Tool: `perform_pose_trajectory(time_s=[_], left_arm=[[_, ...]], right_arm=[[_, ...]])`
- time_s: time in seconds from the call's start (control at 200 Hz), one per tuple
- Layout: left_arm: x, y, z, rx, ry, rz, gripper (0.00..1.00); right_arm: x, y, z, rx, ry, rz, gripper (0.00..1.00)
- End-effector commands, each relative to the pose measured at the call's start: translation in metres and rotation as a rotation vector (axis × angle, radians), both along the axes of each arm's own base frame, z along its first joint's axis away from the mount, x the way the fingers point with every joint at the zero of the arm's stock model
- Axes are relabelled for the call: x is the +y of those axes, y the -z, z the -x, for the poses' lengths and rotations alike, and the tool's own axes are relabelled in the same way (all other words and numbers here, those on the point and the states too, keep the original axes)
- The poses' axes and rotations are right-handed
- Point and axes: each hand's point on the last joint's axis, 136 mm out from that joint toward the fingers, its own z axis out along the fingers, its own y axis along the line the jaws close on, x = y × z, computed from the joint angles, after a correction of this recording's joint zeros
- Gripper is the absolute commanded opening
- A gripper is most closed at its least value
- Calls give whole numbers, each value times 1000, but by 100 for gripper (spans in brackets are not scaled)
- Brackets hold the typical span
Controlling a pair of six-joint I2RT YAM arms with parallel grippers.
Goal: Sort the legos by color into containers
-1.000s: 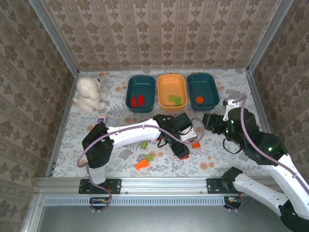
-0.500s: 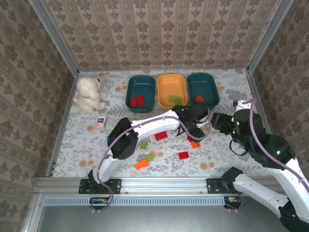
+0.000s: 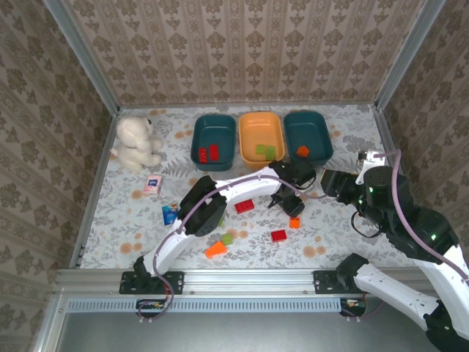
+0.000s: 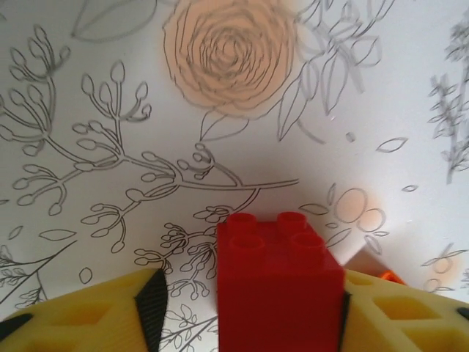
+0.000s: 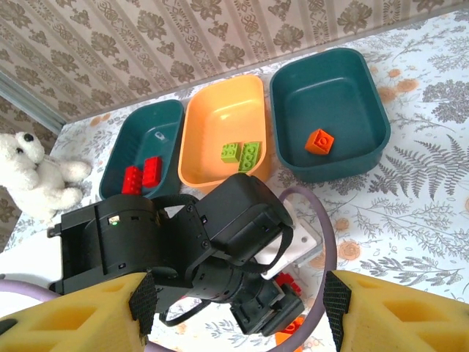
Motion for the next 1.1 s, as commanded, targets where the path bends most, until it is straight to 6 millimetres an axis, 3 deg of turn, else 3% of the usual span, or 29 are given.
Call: perform_pose_trajectory(time_s=[0.0,0.135,0.48,0.765,0.905,1.0,1.095], left_arm=[[-2,0,-1,21,-20,-3,52],[0,5,1,41,-22,-6,45],[5,13,6,71,-15,-23,49],[6,11,4,65,-13,-17,32],[7,-18,-10,-3,-43,21,28],[17,-62,-31,-62,-120,83,27],[42,-108,-58,-113,-231,155,24]], right_arm=[[1,-2,4,-3,-18,-8,65],[3,0,3,3,-20,-10,65],[5,7,0,15,-15,-11,65],[8,9,-4,22,-18,-5,65],[11,8,-6,23,-29,0,65],[14,8,-8,25,-47,12,65],[20,11,-10,35,-77,31,65]])
